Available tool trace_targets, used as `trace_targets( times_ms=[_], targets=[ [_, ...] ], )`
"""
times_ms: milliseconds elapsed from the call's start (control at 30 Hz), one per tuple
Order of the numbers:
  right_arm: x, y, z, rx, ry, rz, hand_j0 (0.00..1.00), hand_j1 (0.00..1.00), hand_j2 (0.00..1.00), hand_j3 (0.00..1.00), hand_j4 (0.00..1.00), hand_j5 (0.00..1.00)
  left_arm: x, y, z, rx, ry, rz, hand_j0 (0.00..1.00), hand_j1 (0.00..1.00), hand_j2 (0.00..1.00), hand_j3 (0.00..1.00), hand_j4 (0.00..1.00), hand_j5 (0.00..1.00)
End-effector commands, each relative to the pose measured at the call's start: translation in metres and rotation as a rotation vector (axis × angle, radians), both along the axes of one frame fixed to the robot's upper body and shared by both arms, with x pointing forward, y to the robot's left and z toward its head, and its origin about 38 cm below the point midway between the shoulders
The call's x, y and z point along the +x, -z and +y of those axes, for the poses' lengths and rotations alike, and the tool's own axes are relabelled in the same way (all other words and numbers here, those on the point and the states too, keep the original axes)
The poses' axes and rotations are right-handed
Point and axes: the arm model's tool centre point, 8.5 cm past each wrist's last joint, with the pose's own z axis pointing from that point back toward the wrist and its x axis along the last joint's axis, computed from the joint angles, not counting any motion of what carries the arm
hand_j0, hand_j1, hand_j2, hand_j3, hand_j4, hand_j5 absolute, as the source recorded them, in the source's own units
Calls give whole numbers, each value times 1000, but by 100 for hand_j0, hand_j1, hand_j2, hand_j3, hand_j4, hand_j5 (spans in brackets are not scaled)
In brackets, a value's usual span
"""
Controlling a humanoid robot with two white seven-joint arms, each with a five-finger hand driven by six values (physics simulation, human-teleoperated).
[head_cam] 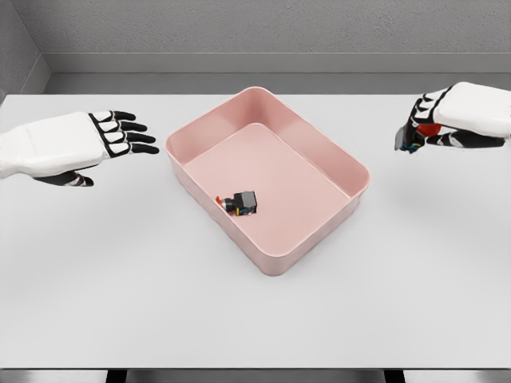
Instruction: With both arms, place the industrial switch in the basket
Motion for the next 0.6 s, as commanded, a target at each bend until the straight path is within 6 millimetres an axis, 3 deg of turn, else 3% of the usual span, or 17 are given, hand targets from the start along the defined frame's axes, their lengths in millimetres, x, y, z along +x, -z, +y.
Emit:
trace_targets(
  times_ms=[0, 233, 400, 567],
  targets=[
    [1, 2, 13, 25, -30, 2, 44, 44, 44, 44, 44, 44, 0, -1, 0, -6, -2, 1, 100, 100, 100, 100, 100, 100],
    [10, 6, 54, 70, -118, 5, 44, 44, 44, 44, 44, 44, 0, 3, -2, -13, 3, 10, 100, 100, 100, 100, 100, 100],
    [8, 6, 66, 79, -151, 2, 43, 43, 43, 43, 43, 43, 0, 4, -2, -13, 2, 12, 100, 100, 100, 100, 100, 100],
    [9, 14, 91, 91, -206, 23, 42, 42, 42, 42, 42, 42, 0, 5, -3, -15, 3, 15, 100, 100, 100, 100, 100, 100]
  ],
)
